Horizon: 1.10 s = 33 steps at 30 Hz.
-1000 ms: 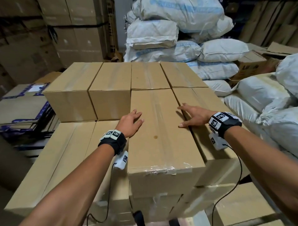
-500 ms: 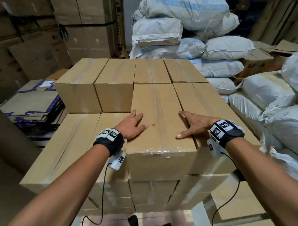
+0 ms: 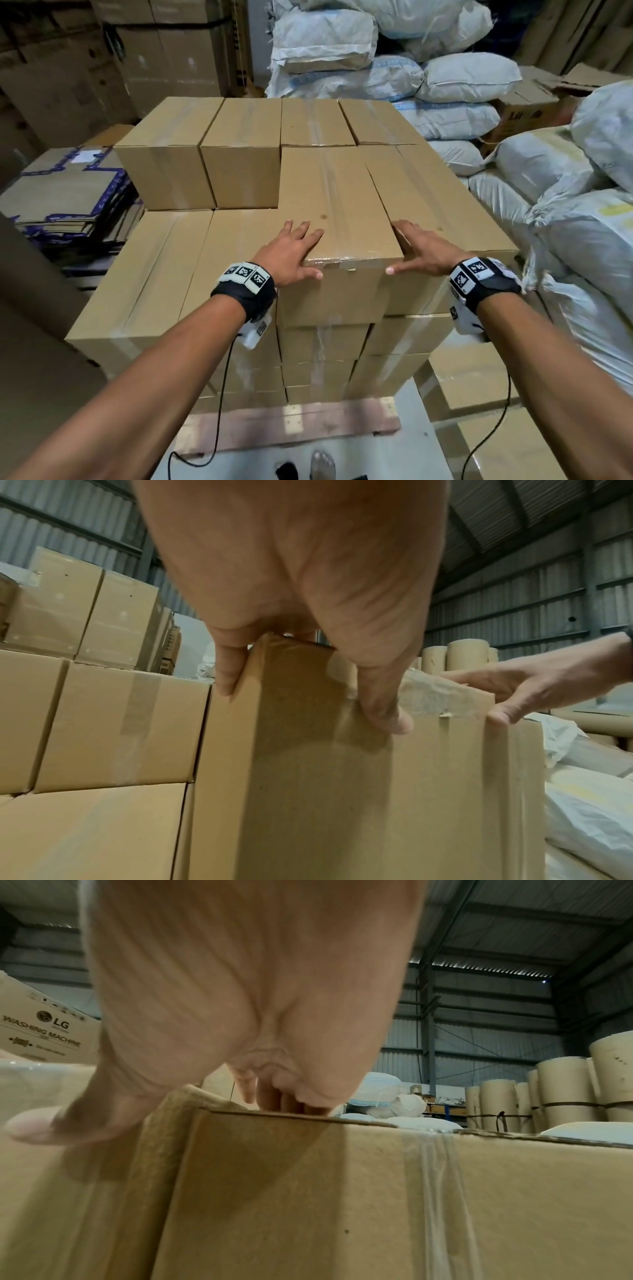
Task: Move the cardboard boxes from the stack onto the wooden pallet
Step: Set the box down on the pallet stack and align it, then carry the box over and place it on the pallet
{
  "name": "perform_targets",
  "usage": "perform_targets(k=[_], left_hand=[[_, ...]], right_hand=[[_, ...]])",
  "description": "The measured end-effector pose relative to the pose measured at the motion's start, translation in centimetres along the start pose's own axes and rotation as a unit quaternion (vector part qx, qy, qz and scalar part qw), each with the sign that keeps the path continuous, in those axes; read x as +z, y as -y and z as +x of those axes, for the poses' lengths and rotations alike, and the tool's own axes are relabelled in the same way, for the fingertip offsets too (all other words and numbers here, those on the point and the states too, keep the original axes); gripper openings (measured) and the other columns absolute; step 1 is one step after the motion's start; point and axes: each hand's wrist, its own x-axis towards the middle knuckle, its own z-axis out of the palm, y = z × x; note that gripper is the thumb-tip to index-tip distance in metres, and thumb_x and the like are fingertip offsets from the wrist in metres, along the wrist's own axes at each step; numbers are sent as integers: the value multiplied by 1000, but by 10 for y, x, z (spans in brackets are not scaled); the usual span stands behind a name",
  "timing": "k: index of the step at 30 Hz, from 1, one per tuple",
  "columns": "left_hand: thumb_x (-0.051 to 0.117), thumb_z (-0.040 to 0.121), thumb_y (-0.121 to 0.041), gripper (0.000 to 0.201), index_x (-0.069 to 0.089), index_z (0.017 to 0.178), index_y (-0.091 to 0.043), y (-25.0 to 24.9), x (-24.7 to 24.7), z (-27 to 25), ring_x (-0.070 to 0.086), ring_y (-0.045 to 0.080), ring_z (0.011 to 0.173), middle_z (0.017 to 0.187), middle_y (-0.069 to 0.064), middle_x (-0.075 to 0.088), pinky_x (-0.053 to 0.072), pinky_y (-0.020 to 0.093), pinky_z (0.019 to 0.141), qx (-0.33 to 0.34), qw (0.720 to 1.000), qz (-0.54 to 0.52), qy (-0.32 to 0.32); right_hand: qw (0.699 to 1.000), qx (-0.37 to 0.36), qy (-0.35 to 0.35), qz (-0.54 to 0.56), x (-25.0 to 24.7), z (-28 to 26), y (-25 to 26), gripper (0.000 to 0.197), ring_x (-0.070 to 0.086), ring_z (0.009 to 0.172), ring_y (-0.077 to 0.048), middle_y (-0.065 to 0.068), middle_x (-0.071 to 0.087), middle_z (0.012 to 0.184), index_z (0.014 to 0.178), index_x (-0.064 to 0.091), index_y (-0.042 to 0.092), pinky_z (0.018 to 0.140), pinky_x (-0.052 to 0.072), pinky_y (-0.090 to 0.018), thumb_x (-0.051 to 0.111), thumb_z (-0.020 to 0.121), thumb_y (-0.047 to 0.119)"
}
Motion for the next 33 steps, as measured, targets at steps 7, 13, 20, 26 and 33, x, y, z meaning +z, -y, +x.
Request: perform_targets(k=[7, 13, 20, 26, 33], left_hand=[[65, 90, -67, 98, 12, 166, -36, 9, 7, 13, -2, 33, 161, 175, 0, 4, 38, 67, 114, -7, 999, 20, -25], [62, 93, -65, 92, 13, 165, -37, 16, 9, 17, 1, 33, 161, 175, 2, 7, 40, 66, 114, 6, 999, 31, -39], [58, 99, -57, 88, 7, 166, -32, 5, 11, 7, 8, 34, 160, 175, 4, 6, 40, 62, 115, -10, 994, 105, -29], [57, 101, -44, 57, 42, 152, -23, -55, 13, -11, 36, 31, 149, 163, 4, 39, 39, 62, 112, 5, 992, 65, -104], [57, 100, -33, 32, 66, 129, -22, -149, 88, -40, 48, 24, 139, 144, -1, 59, 34, 56, 120, 88, 975, -30, -201]], right_hand=[[999, -25, -19, 28, -1, 2, 10, 106, 40, 148, -38, -15, 28, 169, 165, 16, 22, 119, 36, -50, 79, 86, 54], [997, -52, -56, 12, 8, 6, 8, 93, 44, 143, -36, -13, 38, 163, 162, 27, 19, 118, 38, -45, 75, 91, 54], [994, -43, -79, -54, 23, 1, 20, 90, 14, 161, -30, -14, 15, 174, 167, 17, 14, 130, 13, -49, 62, 99, 52], [979, -25, -202, 3, 47, -56, 36, 58, 40, 151, -25, -5, 41, 165, 155, 46, 19, 125, 27, -39, 65, 103, 35], [952, 59, -287, 88, 127, -146, 4, 23, 71, 109, -15, 2, 76, 120, 119, 76, 20, 101, 50, -27, 69, 100, 30]])
